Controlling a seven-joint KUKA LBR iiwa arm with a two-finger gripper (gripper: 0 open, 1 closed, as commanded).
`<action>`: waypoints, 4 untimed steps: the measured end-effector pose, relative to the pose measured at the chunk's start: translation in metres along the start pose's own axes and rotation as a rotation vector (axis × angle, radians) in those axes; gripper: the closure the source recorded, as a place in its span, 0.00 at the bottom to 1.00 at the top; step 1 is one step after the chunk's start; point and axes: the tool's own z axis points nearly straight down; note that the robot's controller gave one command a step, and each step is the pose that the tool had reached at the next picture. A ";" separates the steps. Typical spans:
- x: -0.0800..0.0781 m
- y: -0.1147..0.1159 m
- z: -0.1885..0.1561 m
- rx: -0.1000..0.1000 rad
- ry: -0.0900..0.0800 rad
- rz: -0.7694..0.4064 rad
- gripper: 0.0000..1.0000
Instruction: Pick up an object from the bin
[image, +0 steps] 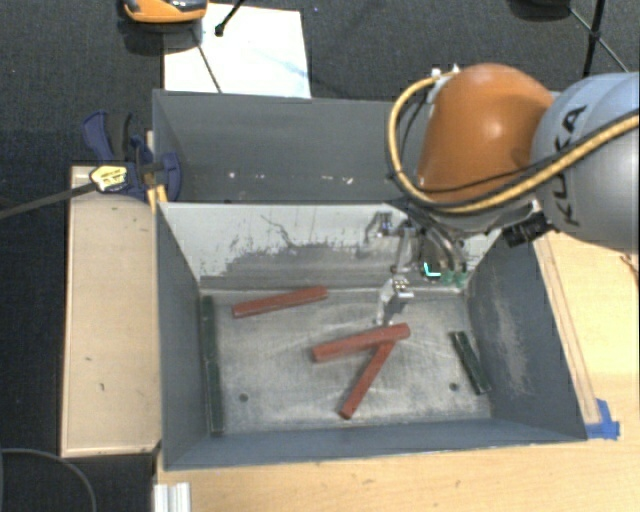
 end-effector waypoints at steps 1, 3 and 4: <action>-0.001 0.000 -0.004 -0.001 -0.008 0.002 0.00; 0.010 0.002 0.102 -0.001 -0.010 0.007 0.00; 0.004 0.003 0.167 -0.002 -0.021 -0.075 1.00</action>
Offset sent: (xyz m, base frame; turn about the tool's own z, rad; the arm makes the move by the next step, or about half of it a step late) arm 0.0013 0.0066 -0.1734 0.1400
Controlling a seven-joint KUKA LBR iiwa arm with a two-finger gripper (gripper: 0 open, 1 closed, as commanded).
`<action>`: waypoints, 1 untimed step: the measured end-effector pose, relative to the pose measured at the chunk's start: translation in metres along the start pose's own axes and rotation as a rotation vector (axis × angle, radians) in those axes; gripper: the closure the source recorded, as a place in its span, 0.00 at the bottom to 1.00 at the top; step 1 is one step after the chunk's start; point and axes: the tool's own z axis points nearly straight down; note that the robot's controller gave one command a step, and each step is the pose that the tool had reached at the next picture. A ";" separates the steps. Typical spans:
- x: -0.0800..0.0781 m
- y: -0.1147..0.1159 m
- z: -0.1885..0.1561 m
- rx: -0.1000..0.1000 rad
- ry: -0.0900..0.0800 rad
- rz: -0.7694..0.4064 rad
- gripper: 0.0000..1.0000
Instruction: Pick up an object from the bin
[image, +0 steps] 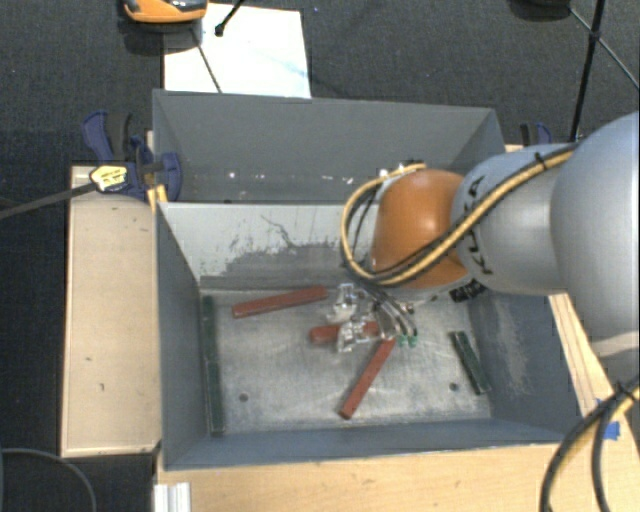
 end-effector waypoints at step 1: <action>0.000 0.000 0.000 0.000 0.000 0.001 1.00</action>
Offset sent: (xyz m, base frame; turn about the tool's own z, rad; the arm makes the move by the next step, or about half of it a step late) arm 0.0127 0.0010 0.1170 -0.0574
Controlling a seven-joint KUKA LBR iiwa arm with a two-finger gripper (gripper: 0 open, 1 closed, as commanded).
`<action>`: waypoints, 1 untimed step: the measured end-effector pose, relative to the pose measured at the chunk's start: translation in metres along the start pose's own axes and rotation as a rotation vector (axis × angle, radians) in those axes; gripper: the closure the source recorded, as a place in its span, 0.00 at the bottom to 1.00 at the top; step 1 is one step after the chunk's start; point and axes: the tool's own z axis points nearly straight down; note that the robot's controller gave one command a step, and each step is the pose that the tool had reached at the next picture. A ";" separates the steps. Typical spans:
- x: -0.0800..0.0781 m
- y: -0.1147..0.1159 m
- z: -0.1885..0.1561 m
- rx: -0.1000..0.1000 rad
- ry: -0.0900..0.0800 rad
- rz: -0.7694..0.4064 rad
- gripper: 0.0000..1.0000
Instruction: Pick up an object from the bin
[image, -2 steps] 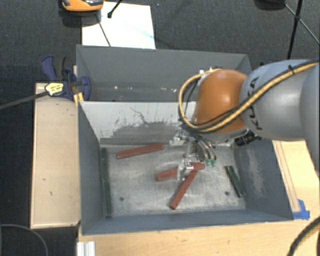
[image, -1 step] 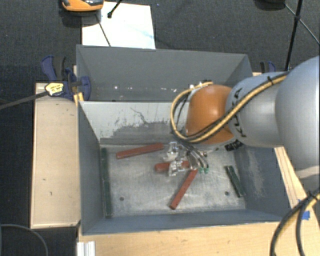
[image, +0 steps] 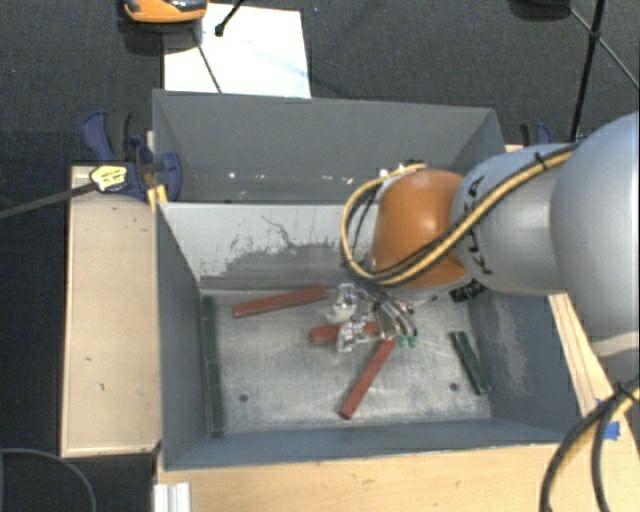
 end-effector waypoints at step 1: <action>-0.015 0.000 -0.117 0.001 0.015 -0.055 1.00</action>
Offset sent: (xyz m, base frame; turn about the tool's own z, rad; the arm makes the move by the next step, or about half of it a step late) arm 0.0000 0.0000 0.0000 0.0000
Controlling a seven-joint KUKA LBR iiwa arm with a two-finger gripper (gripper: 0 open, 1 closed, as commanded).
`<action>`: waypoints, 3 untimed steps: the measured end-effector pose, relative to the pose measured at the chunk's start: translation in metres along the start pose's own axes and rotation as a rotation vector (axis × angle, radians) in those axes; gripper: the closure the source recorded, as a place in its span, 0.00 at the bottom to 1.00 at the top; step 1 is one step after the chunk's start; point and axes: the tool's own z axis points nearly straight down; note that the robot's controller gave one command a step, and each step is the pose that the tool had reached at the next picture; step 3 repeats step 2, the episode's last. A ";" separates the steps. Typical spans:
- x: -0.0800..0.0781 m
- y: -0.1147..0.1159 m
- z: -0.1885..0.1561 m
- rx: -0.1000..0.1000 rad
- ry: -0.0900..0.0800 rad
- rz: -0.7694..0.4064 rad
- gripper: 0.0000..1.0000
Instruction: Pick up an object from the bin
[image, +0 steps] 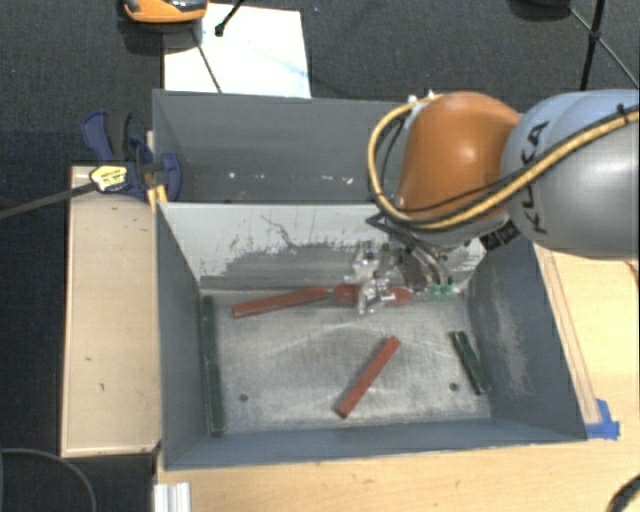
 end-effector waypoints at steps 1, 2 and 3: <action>0.000 0.000 0.000 0.000 0.000 0.001 1.00; 0.010 0.001 -0.092 0.000 -0.001 0.018 1.00; 0.010 0.001 -0.092 0.000 -0.001 0.018 1.00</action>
Offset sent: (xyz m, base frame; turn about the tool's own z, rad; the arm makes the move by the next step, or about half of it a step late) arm -0.0105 -0.0007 0.0908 0.0187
